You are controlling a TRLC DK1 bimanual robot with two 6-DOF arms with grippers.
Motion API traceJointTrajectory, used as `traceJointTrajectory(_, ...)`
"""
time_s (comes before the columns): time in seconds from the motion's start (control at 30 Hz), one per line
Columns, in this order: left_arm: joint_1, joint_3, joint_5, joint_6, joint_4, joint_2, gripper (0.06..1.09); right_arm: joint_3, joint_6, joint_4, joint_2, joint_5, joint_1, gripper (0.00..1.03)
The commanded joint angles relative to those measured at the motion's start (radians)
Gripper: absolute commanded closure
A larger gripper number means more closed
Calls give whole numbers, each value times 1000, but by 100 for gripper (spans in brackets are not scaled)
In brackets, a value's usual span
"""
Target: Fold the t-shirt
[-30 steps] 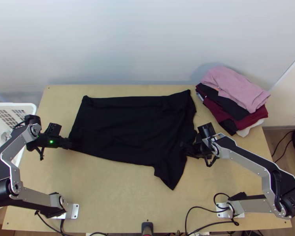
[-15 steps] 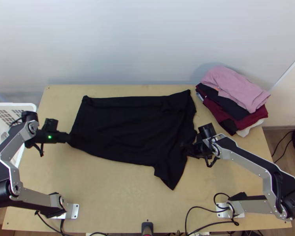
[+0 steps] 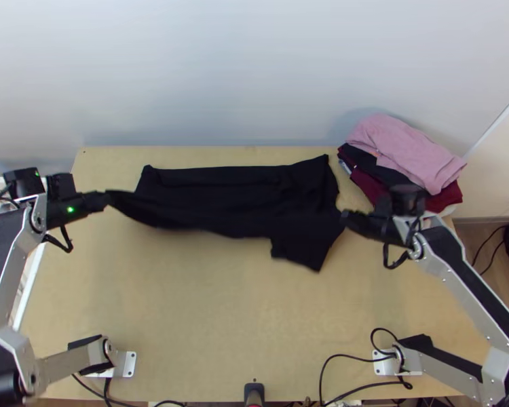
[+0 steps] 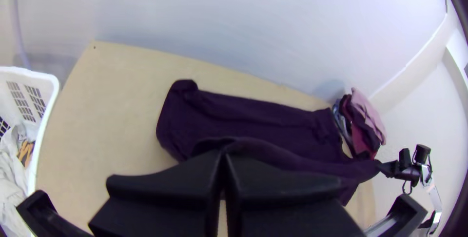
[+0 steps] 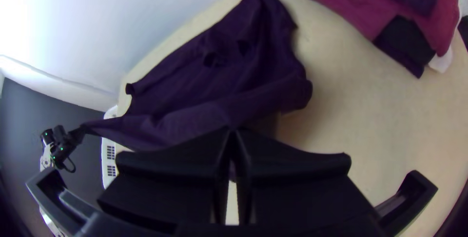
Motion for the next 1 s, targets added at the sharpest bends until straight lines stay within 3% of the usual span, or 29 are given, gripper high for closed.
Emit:
traceJointTrajectory(0.0, -40, 91, -48, -110, 16, -75, 105, 106, -49, -4, -13, 6, -18, 100)
traceJointTrajectory(0.47, -77, 383, -264, -297, 70, -53, 105, 597, -151, 26, 155, 29, -99, 100)
traceJointTrajectory(0.7, -81, 542, -324, -309, 122, 31, 105, 901, -290, 48, 297, 89, -101, 100)
traceJointTrajectory(0.97, -83, 798, -457, -299, 151, 209, 105, 1244, -323, 55, 487, 116, -134, 100)
